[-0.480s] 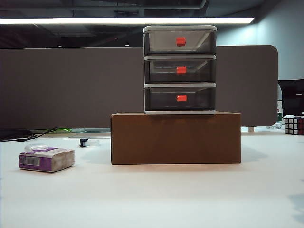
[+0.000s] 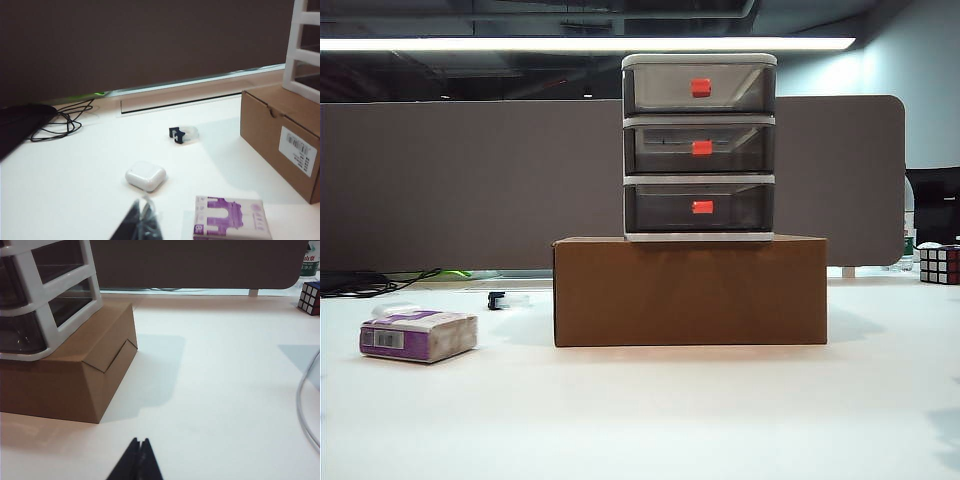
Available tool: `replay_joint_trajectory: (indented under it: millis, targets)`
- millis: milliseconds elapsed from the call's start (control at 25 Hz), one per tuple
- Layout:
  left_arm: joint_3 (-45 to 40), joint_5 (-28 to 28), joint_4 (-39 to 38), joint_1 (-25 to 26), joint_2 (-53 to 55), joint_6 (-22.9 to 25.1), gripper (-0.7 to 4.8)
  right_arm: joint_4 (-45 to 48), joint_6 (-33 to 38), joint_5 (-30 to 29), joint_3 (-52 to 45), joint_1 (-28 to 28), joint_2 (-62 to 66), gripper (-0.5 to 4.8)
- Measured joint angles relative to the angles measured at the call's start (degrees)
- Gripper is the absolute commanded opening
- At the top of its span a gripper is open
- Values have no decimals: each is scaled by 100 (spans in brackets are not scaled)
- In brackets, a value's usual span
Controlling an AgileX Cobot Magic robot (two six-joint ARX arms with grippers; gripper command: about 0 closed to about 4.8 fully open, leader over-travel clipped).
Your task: Open the third layer of the drawer on the table, pick up a pack of napkins on the table and put it in, and finally close the drawer.
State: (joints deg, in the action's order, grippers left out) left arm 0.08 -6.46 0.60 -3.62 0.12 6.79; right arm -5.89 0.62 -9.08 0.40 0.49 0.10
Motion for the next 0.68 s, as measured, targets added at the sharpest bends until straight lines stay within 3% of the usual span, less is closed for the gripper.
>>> replay_joint_trajectory:
  millis: [240,320,360,400,561,681]
  targets:
    - [-2,-22,-308,-2,0,-190,3,0,2,0,0,0,0,-6]
    - [0,-122,-302,0,0,-629,3,2,114,-33,0,0,0,-6]
    - [0,-350,-299,0,0,-1071,3,7,306,-164,0,0,0,-6]
    - [0,-879,-297,0,0,-1733,3,39,691,-564,0,0,0,-6]
    - [0,-2173,-297,-66,0,-2599,4,96,1250,-2105,0,4,0,-6]
    - [-2,-2205,-208,-212,0,-2957,4,442,1475,-2398,0,4,0,-6]
